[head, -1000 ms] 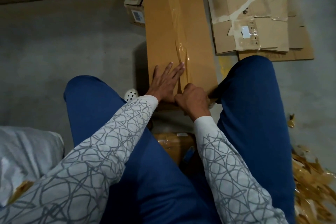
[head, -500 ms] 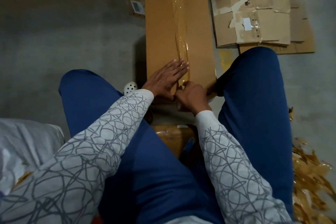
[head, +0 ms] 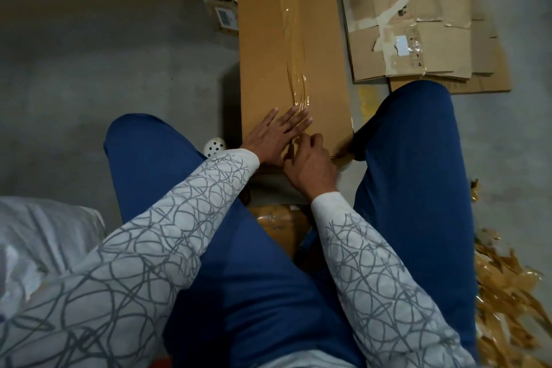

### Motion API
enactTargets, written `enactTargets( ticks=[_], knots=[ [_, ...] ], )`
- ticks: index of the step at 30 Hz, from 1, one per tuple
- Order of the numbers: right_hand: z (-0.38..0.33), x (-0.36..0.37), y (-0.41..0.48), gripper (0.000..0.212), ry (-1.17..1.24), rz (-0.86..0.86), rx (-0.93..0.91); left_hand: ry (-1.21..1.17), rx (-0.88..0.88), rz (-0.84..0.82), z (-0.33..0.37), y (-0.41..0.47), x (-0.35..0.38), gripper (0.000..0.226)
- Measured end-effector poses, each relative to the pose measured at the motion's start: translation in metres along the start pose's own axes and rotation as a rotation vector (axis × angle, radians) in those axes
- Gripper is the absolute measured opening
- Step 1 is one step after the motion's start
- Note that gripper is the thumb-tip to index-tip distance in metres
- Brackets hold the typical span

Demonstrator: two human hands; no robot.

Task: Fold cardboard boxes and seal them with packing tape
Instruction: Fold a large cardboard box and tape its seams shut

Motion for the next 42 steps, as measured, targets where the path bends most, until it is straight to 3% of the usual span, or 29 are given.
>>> enactTargets(
  ticks=[4,7,13,18,22,26,30,33,37,42],
  knots=[
    [0.005,0.004,-0.014,0.066,0.075,0.049,-0.033,-0.077,0.051,0.062,0.01,-0.015,-0.003,0.11],
    [0.006,0.004,-0.017,0.069,0.067,0.066,-0.049,-0.147,0.119,0.131,0.005,-0.024,-0.003,0.093],
    [0.014,0.0,-0.006,0.07,-0.046,-0.031,0.027,-0.162,0.069,0.033,0.005,-0.018,0.005,0.085],
    [0.003,-0.011,0.018,0.066,-0.193,-0.097,0.029,-0.038,0.06,-0.017,0.006,-0.019,-0.001,0.05],
    [0.007,-0.015,0.03,0.059,-0.273,-0.256,0.048,0.001,0.027,-0.096,0.01,-0.02,0.005,0.079],
    [0.015,0.003,0.004,0.061,-0.365,-0.286,0.039,0.046,-0.004,-0.111,0.012,-0.023,0.002,0.082],
    [0.035,0.046,-0.02,0.104,-0.164,-0.387,0.144,0.076,0.05,-0.012,0.026,-0.024,-0.011,0.071],
    [0.038,0.049,-0.016,0.118,-0.029,-0.41,0.14,0.132,0.183,0.101,0.035,-0.028,-0.019,0.063],
    [0.037,0.046,-0.012,0.117,0.182,-0.307,0.122,0.158,0.218,0.122,0.032,-0.028,-0.014,0.062],
    [0.041,0.033,-0.007,0.085,0.273,-0.121,0.143,0.271,0.095,0.003,0.031,-0.016,-0.006,0.078]
  ],
)
Point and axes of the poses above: each hand's wrist, its own y-axis towards the middle knuckle, its own x-axis out of the palm, z = x × y, the point moved 6 cm from there along y, towards the middle knuckle, and after that the axes turned 1 degree about -z, right-handed, at the moved point
